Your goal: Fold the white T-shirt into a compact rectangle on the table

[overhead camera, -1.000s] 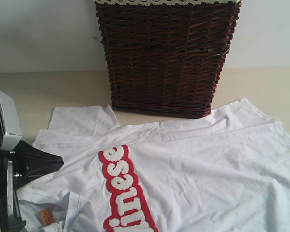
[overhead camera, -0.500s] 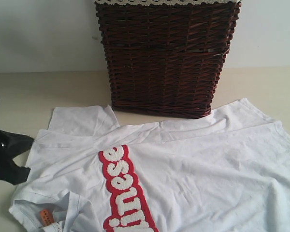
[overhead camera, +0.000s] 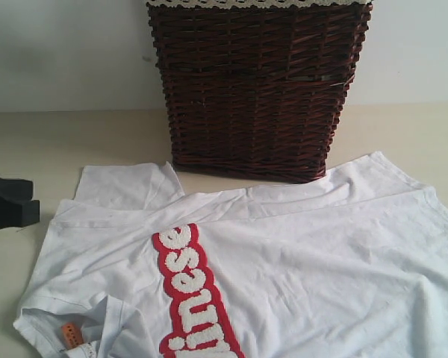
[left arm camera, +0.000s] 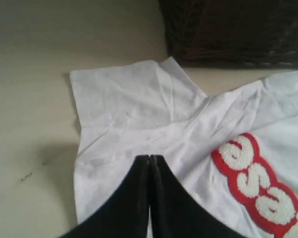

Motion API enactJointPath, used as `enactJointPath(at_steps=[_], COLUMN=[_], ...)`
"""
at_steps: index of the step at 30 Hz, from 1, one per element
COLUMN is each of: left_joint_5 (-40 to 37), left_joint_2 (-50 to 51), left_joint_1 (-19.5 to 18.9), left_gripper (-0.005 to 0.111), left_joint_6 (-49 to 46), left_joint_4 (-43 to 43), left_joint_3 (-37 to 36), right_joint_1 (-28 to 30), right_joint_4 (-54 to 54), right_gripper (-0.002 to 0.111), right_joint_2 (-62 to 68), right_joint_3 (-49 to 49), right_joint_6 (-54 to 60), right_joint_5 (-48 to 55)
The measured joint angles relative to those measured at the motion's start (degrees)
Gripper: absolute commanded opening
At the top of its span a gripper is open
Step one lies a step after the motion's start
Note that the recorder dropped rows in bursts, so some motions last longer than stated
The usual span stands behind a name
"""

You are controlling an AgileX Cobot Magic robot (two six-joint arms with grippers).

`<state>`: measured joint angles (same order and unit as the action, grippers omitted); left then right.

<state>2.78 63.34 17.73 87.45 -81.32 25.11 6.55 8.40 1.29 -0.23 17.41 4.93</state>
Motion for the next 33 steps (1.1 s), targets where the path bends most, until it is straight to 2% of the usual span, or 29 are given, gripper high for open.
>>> enactJointPath(at_steps=[4,6,10,13,16,18,19,20,21,22,24,27,29,30,31,33], left_joint_5=[1.50,3.64,13.38,21.27,19.72,17.50,18.39,22.56,35.44,41.14,58.21,61.16,57.51,55.51,52.23,49.44], left_joint_2=[-0.44,-0.57,-0.57,-0.57,-0.29,-0.07,-0.07,-0.07,0.63,1.16,2.71,2.94,3.60,4.12,5.49,7.13], left_joint_1=[0.00,0.00,-0.05,-0.05,-0.05,-0.05,-0.05,-0.05,-0.05,-0.05,-0.05,-0.05,-0.05,-0.05,-0.05,-0.05], left_gripper=[0.000,0.000,0.000,0.000,0.000,0.000,0.000,0.000,0.000,0.000,0.000,0.002,0.016,0.032,0.041,0.054], left_joint_6=[-0.68,-4.26,-23.79,-42.90,-51.69,-50.39,-49.72,-49.72,-46.51,-44.95,-43.85,-43.94,-45.57,-46.63,-49.21,-52.36], left_joint_4=[0.21,-1.73,-5.09,-6.05,-5.81,-6.92,-13.90,-16.56,-17.87,-17.99,-18.99,-18.99,-18.99,-18.87,-18.87,-18.87], left_joint_3=[1.51,1.61,0.26,-3.39,-6.30,-6.30,-6.45,-7.19,-8.85,-9.45,-10.93,-11.03,-11.19,-11.33,-11.92,-12.80], right_joint_1=[0.00,0.00,0.00,0.00,0.00,0.00,0.00,0.00,0.00,0.00,0.00,0.00,0.00,0.00,0.00,0.00], right_joint_4=[0.00,0.00,0.00,0.00,0.00,0.00,0.00,0.00,0.00,0.00,0.00,0.00,0.00,0.00,0.00,0.00], right_gripper=[0.023,0.023,0.023,0.023,0.023,0.023,0.023,0.023,0.023,0.023,0.023,0.023,0.023,0.023,0.023,0.023], right_joint_2=[0.00,0.00,0.00,0.00,0.00,0.00,0.00,0.00,0.00,0.00,0.00,0.00,0.00,0.00,0.00,0.00], right_joint_3=[0.00,0.00,0.00,0.00,0.00,0.00,0.00,0.00,0.00,0.00,0.00,0.00,0.00,0.00,0.00,0.00], right_joint_6=[0.00,0.00,0.00,0.00,0.00,0.00,0.00,0.00,0.00,0.00,0.00,0.00,0.00,0.00,0.00,0.00], right_joint_5=[0.00,0.00,0.00,0.00,0.00,0.00,0.00,0.00,0.00,0.00,0.00,0.00,0.00,0.00,0.00,0.00])
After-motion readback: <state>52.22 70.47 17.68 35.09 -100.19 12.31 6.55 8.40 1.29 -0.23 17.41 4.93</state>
